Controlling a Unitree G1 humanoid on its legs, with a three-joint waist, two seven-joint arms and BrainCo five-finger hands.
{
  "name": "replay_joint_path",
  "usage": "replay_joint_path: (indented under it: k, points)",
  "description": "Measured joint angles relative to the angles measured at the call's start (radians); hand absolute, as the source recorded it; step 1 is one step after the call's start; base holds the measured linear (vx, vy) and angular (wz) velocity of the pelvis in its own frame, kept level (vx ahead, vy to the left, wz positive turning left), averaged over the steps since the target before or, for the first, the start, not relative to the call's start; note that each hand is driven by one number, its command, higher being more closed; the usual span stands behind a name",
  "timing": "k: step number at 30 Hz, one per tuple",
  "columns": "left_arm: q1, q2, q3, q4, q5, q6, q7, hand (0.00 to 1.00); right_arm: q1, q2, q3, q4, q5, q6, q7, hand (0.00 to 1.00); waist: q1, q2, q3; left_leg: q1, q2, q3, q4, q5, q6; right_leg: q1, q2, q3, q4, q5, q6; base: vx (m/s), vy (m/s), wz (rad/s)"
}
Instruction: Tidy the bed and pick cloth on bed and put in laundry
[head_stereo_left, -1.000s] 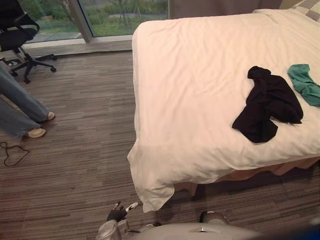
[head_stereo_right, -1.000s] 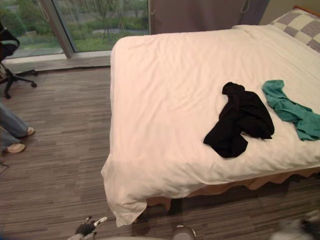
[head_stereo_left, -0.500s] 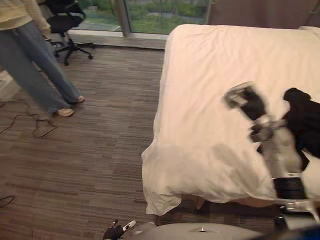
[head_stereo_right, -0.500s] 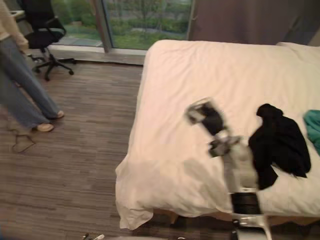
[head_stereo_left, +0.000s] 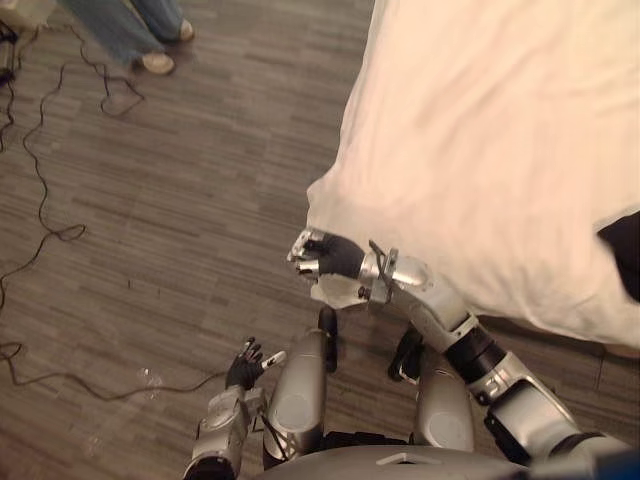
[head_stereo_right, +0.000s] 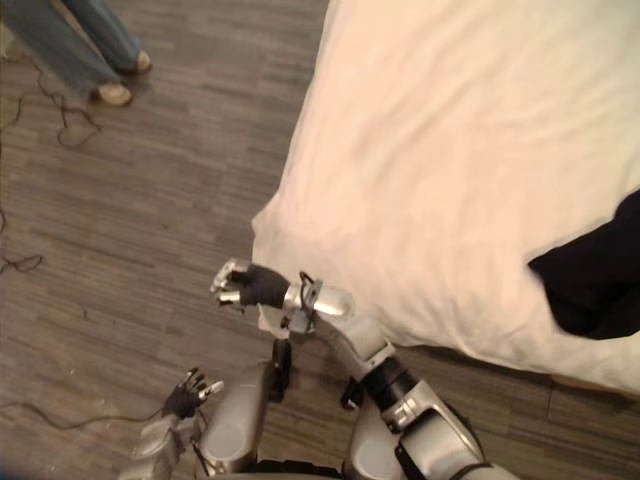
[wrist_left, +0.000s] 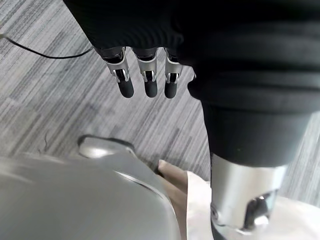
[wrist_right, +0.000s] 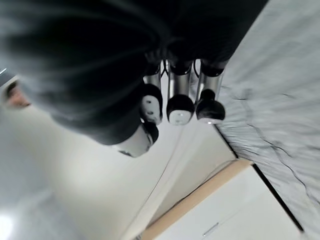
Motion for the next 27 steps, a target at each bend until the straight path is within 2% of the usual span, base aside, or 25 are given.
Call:
replay_joint_path:
  k: [4, 7, 9, 13, 14, 15, 18, 20, 23, 24, 27]
  points:
    - [-0.068, -0.042, 0.01, -0.05, -0.012, 0.017, 0.063, 0.0, 0.074, 0.05, 0.023, 0.084, -0.068, -0.036, -0.09, 1.0, -0.027, 0.002, 0.016, -0.134, 0.032, 0.001, 0.098, -0.018, -0.012, -0.125, 0.004, 0.008, 0.075, -0.016, -0.022, -0.13, -0.087, -0.06]
    - [-0.12, -0.059, 0.033, -0.068, -0.041, 0.037, 0.123, 0.0, 0.121, 0.06, -0.051, 0.217, -0.083, -0.092, -0.188, 1.0, -0.042, 0.002, 0.024, -0.208, 0.056, 0.007, 0.156, -0.029, -0.017, -0.196, 0.013, 0.015, 0.118, -0.022, -0.034, -0.05, -0.054, -0.11]
    - [-0.159, -0.076, 0.055, -0.07, -0.055, 0.06, 0.168, 0.0, 0.137, 0.045, -0.164, 0.331, -0.067, -0.18, -0.256, 1.0, -0.052, 0.0, 0.025, -0.243, 0.075, 0.017, 0.197, -0.042, -0.017, -0.228, 0.021, 0.022, 0.142, -0.024, -0.038, -0.05, -0.028, -0.13]
    - [-0.219, -0.091, 0.067, -0.07, -0.087, 0.089, 0.228, 0.0, 0.158, -0.005, -0.306, 0.41, 0.045, -0.296, -0.271, 1.0, -0.062, -0.007, 0.029, -0.276, 0.099, 0.033, 0.225, -0.052, -0.016, -0.264, 0.038, 0.039, 0.15, -0.017, -0.04, -0.05, -0.005, -0.19]
    - [-0.221, -0.094, 0.067, -0.074, -0.088, 0.093, 0.232, 0.0, 0.164, -0.01, -0.313, 0.41, 0.052, -0.312, -0.259, 1.0, -0.064, -0.011, 0.031, -0.272, 0.1, 0.036, 0.223, -0.052, -0.016, -0.263, 0.039, 0.041, 0.15, -0.016, -0.043, -0.01, -0.017, -0.1]
    - [-0.222, -0.1, 0.063, -0.089, -0.094, 0.102, 0.246, 0.0, 0.176, -0.015, -0.329, 0.409, 0.052, -0.344, -0.207, 1.0, -0.073, -0.02, 0.034, -0.261, 0.106, 0.041, 0.22, -0.051, -0.017, -0.256, 0.043, 0.044, 0.145, -0.013, -0.045, 0.0, -0.021, -0.09]
    - [-0.219, -0.1, 0.052, -0.096, -0.094, 0.125, 0.252, 0.0, 0.215, -0.019, -0.328, 0.386, 0.044, -0.376, -0.108, 1.0, -0.079, -0.024, 0.036, -0.206, 0.11, 0.052, 0.186, -0.047, -0.021, -0.207, 0.048, 0.043, 0.115, -0.004, -0.045, 0.02, -0.019, -0.07]
    - [-0.2, -0.097, 0.01, -0.12, -0.094, 0.157, 0.267, 0.0, 0.3, -0.026, -0.311, 0.275, 0.044, -0.395, 0.008, 1.0, -0.078, -0.028, 0.035, -0.118, 0.11, 0.064, 0.131, -0.039, -0.025, -0.122, 0.054, 0.037, 0.067, 0.005, -0.04, 0.05, -0.015, -0.03]
    - [-0.157, -0.082, -0.032, -0.158, -0.094, 0.187, 0.287, 0.0, 0.405, -0.026, -0.245, 0.018, 0.044, -0.405, 0.169, 1.0, -0.079, -0.054, 0.024, -0.003, 0.11, 0.084, 0.053, -0.024, -0.026, -0.016, 0.072, 0.038, -0.009, 0.023, -0.029, 0.08, 0.0, -0.12]
    - [-0.146, -0.061, -0.056, -0.158, -0.093, 0.201, 0.291, 0.0, 0.423, -0.019, -0.216, -0.066, 0.049, -0.405, 0.224, 1.0, -0.079, -0.071, 0.012, 0.025, 0.11, 0.087, 0.031, -0.017, -0.026, 0.008, 0.078, 0.038, -0.03, 0.028, -0.027, 0.08, 0.002, -0.07]
    - [-0.123, -0.03, -0.107, -0.125, -0.092, 0.21, 0.288, 0.0, 0.433, -0.007, -0.168, -0.213, 0.072, -0.399, 0.305, 1.0, -0.075, -0.097, -0.019, 0.081, 0.102, 0.086, -0.003, -0.009, -0.027, 0.065, 0.081, 0.034, -0.061, 0.031, -0.024, 0.1, -0.008, 0.02]
